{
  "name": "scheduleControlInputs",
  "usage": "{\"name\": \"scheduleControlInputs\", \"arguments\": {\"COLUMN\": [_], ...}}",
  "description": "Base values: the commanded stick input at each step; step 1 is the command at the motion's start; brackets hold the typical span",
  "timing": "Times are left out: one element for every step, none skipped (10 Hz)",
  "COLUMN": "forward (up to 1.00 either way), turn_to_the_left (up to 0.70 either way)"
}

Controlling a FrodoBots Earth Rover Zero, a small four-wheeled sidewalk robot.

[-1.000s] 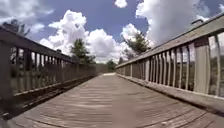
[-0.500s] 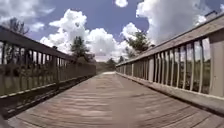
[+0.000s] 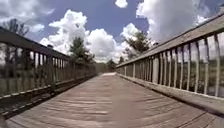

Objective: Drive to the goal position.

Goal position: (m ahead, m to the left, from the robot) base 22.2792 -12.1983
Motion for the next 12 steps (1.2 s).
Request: {"name": "scheduleControlInputs", "arguments": {"forward": [0.5,0.5,0.5,0.5,0.5,0.5,0.5,0.5,0.5,0.5,0.5,0.5], "turn_to_the_left": [0.0,0.0,0.0,0.0,0.0,0.0,0.0,0.0,0.0,0.0,0.0,0.0]}}
